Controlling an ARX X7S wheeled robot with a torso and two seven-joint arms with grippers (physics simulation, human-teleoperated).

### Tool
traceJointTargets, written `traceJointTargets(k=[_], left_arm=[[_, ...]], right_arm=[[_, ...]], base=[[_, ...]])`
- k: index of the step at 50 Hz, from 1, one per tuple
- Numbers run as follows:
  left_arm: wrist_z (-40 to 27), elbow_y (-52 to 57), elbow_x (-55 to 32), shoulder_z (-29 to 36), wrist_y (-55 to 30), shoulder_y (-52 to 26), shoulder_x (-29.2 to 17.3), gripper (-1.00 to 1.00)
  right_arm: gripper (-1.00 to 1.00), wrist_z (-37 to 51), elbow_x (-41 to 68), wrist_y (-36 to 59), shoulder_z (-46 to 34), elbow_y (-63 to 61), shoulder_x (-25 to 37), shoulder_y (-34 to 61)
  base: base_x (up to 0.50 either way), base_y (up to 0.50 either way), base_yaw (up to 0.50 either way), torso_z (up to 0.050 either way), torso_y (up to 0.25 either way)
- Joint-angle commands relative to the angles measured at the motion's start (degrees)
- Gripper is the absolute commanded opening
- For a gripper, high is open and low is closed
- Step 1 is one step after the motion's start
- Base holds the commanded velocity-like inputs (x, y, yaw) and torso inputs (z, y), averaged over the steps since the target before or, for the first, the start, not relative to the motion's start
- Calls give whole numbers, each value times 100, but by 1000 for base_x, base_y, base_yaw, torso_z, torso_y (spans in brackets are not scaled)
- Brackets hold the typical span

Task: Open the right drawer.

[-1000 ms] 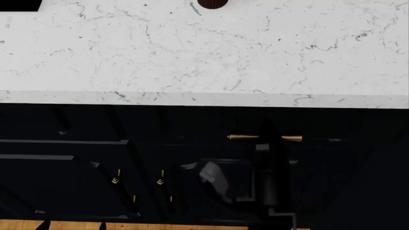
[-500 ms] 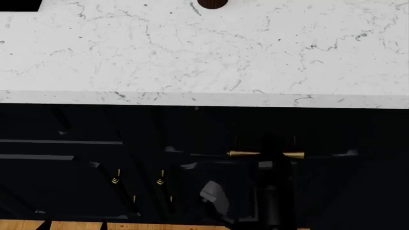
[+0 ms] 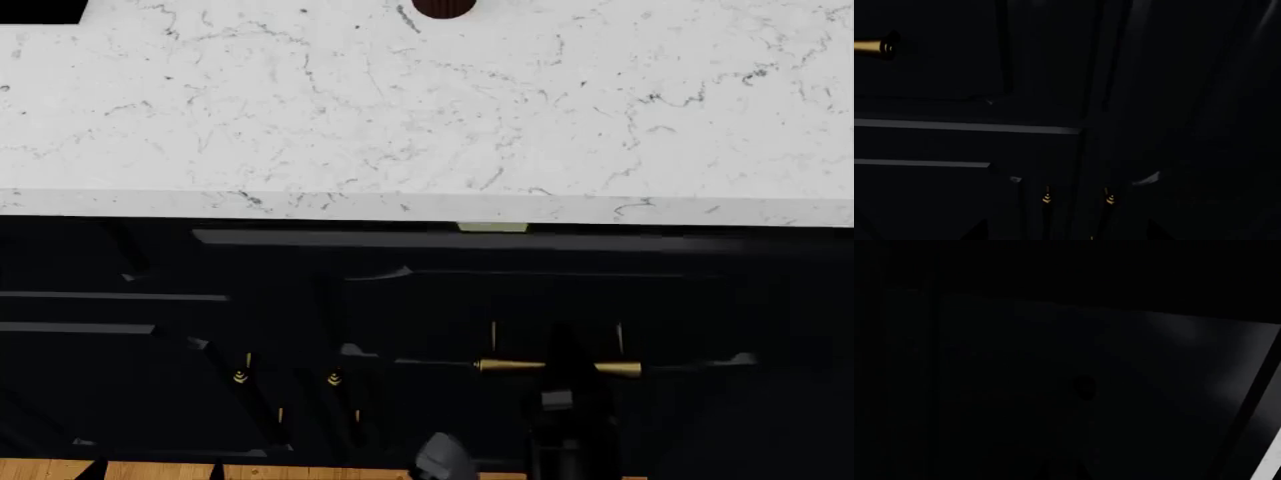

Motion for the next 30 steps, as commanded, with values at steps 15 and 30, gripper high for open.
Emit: traceJointTargets(k=[15, 30], left_arm=[[-32, -9, -14, 55, 15, -18, -31, 100], [-62, 4, -21, 97, -19, -34, -46, 100]], right_arm=[[-100, -390, -743, 562, -260, -1193, 446, -633], [-100, -352, -759, 651, -217, -1372, 549, -820]], base=[[-1, 0, 0, 0, 0], [0, 0, 0, 0, 0]])
